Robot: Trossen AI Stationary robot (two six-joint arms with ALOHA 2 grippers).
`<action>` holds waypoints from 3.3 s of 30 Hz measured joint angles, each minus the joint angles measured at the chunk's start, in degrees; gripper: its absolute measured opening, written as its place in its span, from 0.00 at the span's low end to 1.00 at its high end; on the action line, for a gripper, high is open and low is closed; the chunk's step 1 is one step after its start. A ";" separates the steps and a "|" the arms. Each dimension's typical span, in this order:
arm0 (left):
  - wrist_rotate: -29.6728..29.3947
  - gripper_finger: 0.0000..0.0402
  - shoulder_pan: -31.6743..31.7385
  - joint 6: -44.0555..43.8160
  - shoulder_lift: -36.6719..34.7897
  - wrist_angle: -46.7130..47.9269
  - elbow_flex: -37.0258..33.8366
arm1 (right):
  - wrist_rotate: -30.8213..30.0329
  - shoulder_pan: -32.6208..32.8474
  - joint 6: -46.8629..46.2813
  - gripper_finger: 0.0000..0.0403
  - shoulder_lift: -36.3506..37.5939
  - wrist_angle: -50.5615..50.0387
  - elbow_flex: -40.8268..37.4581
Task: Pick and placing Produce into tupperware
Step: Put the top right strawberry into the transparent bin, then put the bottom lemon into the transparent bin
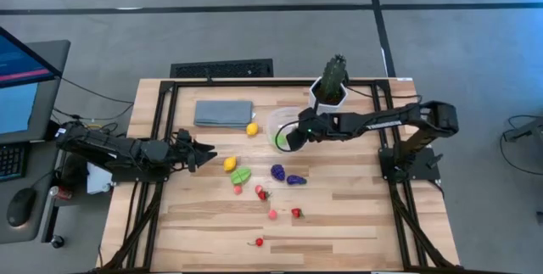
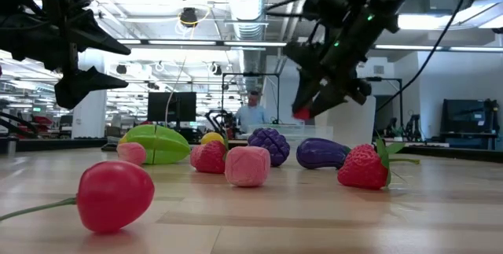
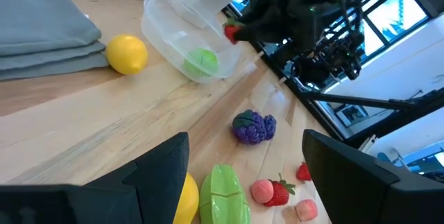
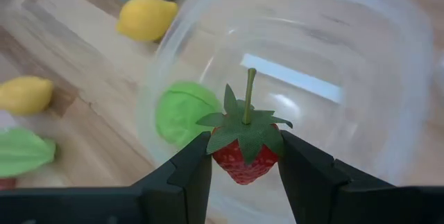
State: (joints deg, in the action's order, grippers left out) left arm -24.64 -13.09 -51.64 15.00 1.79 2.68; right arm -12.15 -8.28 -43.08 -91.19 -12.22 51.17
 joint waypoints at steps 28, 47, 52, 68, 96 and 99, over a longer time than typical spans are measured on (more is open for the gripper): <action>0.28 0.68 0.00 -1.03 0.01 -0.07 0.00 | 3.16 -1.23 4.48 0.61 -2.92 1.12 1.53; 2.26 0.68 -0.01 0.84 0.01 -0.62 -0.09 | -5.21 15.04 19.57 0.62 9.17 -4.00 1.53; 2.95 0.68 -0.01 -2.22 1.88 1.34 0.47 | -12.93 21.31 14.91 0.62 11.79 -10.71 0.17; -0.47 0.68 0.12 3.51 28.49 14.70 17.60 | -26.36 39.06 -13.35 0.62 23.90 -17.20 -12.83; 2.83 0.68 2.47 15.23 49.92 23.03 33.99 | -36.81 54.76 -38.05 0.62 24.08 -28.31 -16.89; 4.32 0.68 3.25 12.65 50.42 27.18 33.97 | -37.37 54.73 -38.05 0.62 24.08 -28.68 -16.89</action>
State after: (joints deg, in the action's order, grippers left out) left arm -20.31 -9.84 -38.99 65.42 28.97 36.64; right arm -49.52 46.45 -81.12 -67.11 -40.90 34.28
